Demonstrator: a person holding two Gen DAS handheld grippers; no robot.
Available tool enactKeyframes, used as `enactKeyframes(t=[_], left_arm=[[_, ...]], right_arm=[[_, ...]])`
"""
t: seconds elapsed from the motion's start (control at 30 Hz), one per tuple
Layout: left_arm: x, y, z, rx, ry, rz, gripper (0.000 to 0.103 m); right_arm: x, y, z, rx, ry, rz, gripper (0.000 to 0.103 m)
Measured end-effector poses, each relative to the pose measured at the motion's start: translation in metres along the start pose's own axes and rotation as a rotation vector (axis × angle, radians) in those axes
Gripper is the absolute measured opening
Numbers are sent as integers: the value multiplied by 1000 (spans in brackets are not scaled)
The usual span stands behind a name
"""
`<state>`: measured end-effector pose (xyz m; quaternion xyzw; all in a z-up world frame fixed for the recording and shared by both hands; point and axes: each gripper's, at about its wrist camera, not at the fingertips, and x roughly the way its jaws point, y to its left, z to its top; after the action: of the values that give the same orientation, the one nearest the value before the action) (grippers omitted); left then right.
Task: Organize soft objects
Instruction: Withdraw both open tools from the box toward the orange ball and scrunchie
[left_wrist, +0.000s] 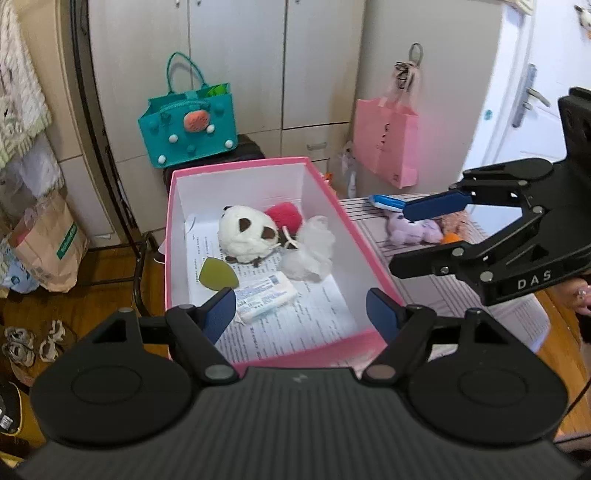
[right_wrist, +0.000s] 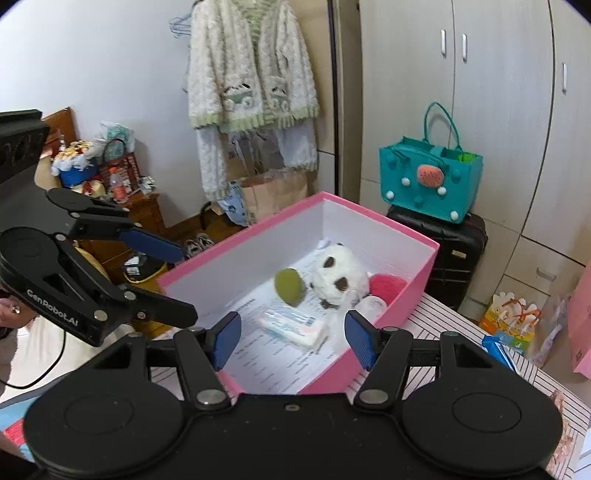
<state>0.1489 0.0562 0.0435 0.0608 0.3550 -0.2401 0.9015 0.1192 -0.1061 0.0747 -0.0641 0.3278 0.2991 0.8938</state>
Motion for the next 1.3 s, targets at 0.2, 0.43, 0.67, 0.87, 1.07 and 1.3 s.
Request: enactKeyframes(t=[0.2, 0.43, 0.67, 0.87, 1.07, 1.3], left_arm=[[-37, -18, -8, 52, -26, -13, 78], [-71, -39, -20, 120, -58, -15, 90], [-86, -62, -36, 169, -56, -52, 91], [-86, -83, -49, 203, -48, -86, 96], [-73, -109, -61, 204, -7, -139, 96], [-25, -140, -64, 207, 74, -249, 96]], right_arm=[[-34, 25, -3, -26, -35, 17, 67], [-78, 46, -14, -43, -85, 21, 72], [-107, 56, -34, -15, -93, -8, 73], [-129, 55, -60, -8, -70, -26, 85], [-137, 45, -95, 22, -16, -80, 88], [-141, 21, -138, 82, -22, -180, 93]])
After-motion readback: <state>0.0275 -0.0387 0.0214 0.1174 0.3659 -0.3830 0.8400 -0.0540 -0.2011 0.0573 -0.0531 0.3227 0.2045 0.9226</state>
